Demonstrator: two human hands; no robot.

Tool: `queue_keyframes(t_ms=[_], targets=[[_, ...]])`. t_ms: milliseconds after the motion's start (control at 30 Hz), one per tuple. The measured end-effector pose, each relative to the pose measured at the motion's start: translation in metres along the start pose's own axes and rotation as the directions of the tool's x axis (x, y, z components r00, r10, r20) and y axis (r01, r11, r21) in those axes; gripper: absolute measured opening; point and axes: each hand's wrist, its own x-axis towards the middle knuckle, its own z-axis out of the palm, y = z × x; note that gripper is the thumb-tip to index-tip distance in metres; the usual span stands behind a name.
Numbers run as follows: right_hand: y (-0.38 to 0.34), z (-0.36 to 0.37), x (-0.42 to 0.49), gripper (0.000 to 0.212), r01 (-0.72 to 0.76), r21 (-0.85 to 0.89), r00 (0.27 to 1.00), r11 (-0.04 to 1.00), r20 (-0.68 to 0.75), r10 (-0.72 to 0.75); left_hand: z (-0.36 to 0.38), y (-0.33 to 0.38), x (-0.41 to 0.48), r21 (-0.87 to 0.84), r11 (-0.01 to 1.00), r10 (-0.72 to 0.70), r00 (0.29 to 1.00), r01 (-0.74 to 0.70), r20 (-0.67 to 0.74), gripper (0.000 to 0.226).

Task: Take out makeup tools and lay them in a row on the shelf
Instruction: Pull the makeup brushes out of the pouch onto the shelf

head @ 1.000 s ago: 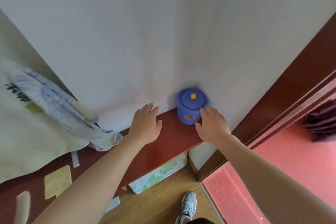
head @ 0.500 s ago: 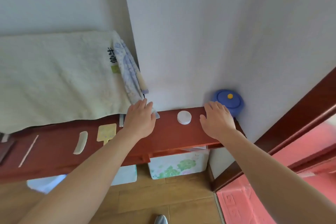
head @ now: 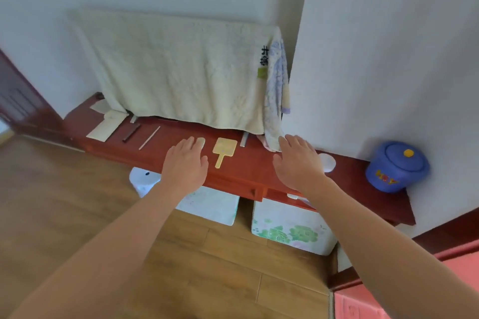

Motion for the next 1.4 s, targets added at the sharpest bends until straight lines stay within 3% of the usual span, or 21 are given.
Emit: queue_keyframes(t_ms=[567, 833, 1133, 1400], targets=[[-0.301, 0.056, 0.033, 0.042, 0.296, 0.001, 0.951, 0.955, 0.096, -0.295, -0.051, -0.282, -0.120, 0.096, 0.931, -0.355, 0.935, 0.352, 0.020, 0.053], [-0.366, 0.075, 0.098, 0.051, 0.388, 0.014, 0.913, 0.921, 0.133, -0.387, -0.050, -0.353, -0.101, 0.069, 0.881, -0.471, 0.880, 0.467, 0.058, 0.054], [-0.423, 0.089, 0.190, 0.047, 0.506, 0.058, 0.857, 0.861, 0.075, -0.509, -0.058, -0.409, -0.058, 0.069, 0.814, -0.579, 0.814, 0.577, 0.032, 0.053], [-0.470, 0.102, 0.235, 0.048, 0.519, 0.027, 0.847, 0.854, 0.121, -0.518, -0.054, -0.467, -0.026, 0.019, 0.833, -0.553, 0.831, 0.553, 0.060, 0.054]])
